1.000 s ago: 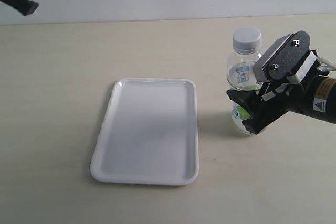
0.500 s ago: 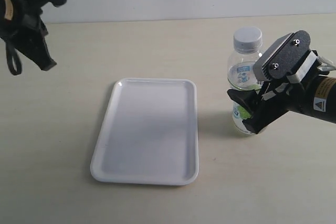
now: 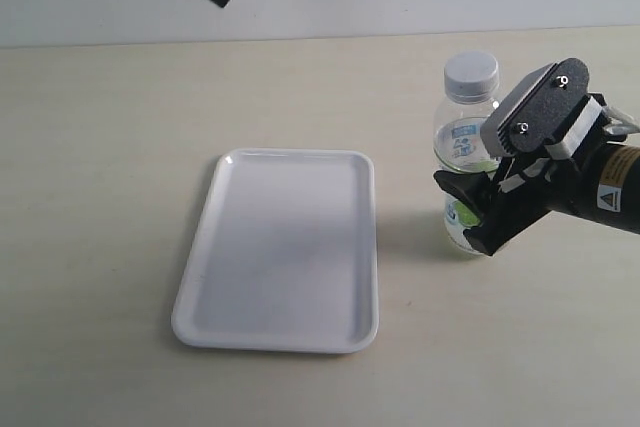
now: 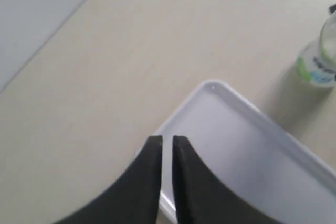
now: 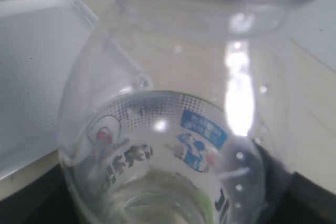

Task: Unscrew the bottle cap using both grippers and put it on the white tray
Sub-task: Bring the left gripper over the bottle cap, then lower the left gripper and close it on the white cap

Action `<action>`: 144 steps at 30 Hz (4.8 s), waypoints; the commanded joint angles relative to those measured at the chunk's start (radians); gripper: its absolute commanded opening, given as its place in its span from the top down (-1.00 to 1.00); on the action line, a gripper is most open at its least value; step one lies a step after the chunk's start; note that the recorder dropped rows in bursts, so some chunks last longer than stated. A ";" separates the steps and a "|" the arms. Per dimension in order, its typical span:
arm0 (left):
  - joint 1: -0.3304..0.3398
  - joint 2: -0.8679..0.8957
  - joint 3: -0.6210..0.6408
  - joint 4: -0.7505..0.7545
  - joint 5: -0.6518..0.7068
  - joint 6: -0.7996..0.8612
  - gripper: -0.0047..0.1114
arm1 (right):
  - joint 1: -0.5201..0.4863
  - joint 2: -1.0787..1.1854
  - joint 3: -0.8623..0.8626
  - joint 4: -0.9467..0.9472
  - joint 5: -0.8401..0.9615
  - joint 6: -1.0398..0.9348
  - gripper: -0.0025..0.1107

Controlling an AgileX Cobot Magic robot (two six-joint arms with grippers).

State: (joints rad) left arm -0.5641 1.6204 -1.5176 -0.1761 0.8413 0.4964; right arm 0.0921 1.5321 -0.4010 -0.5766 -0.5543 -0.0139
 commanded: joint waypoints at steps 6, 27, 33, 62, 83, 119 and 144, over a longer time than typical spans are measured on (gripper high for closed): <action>-0.192 0.018 -0.055 -0.113 0.015 0.193 -0.30 | 0.002 -0.007 -0.003 -0.006 0.014 -0.018 0.96; -0.259 0.395 -0.534 -0.153 0.276 -0.246 -0.31 | 0.002 -0.007 -0.003 -0.010 0.014 -0.015 0.96; -0.320 0.426 -0.582 -0.037 0.274 -0.246 -0.31 | 0.002 -0.007 -0.003 -0.010 0.016 -0.015 0.96; -0.327 0.477 -0.585 -0.013 0.269 -0.244 -0.31 | 0.002 -0.007 -0.003 -0.010 0.027 -0.015 0.96; -0.327 0.477 -0.585 -0.018 0.266 -0.244 0.66 | 0.002 -0.007 -0.003 -0.010 0.027 -0.015 0.96; -0.327 0.477 -0.594 -0.018 0.296 -0.933 0.92 | 0.002 -0.007 -0.003 -0.010 0.003 -0.051 0.96; -0.311 0.480 -0.602 -0.021 0.233 -1.177 0.91 | 0.002 -0.007 -0.003 -0.010 0.022 -0.041 0.96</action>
State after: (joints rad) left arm -0.8795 2.1074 -2.1069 -0.1864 1.1164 -0.6880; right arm 0.0921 1.5321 -0.4010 -0.5628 -0.5446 -0.0509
